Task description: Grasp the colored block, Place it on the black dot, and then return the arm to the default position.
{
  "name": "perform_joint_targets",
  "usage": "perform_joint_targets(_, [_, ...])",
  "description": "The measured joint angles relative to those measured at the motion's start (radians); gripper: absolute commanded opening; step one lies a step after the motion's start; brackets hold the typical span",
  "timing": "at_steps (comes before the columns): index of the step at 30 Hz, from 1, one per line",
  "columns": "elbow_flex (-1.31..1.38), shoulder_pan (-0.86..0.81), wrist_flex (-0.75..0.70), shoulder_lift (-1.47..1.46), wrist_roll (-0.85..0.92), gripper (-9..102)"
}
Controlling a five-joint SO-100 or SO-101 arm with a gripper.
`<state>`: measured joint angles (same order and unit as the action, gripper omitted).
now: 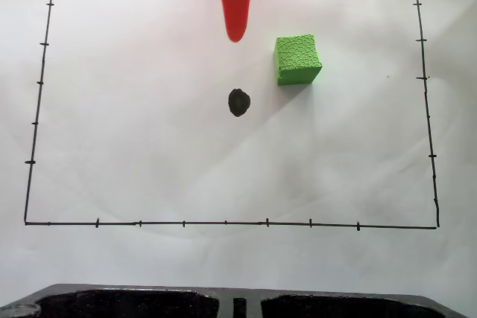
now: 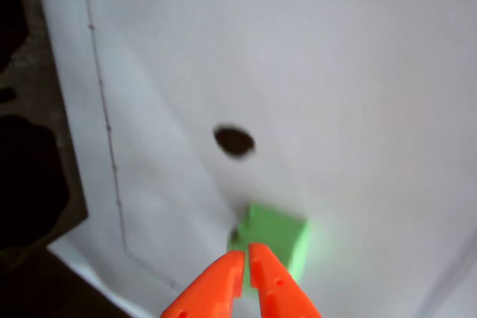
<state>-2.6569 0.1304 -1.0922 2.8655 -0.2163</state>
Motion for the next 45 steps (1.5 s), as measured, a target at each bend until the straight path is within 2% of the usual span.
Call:
perform_joint_targets(9, [0.207,0.046,-0.138,-0.227,-0.146,1])
perform_joint_targets(18, [0.331,0.126,-0.201,-0.431,-0.175,21])
perform_joint_targets(22, [0.336,0.17,-0.233,-0.453,-0.161,25])
perform_joint_targets(33, [0.344,0.178,-0.216,-0.541,-0.135,33])
perform_joint_targets(45, [0.344,0.229,-0.13,-0.692,-0.126,33])
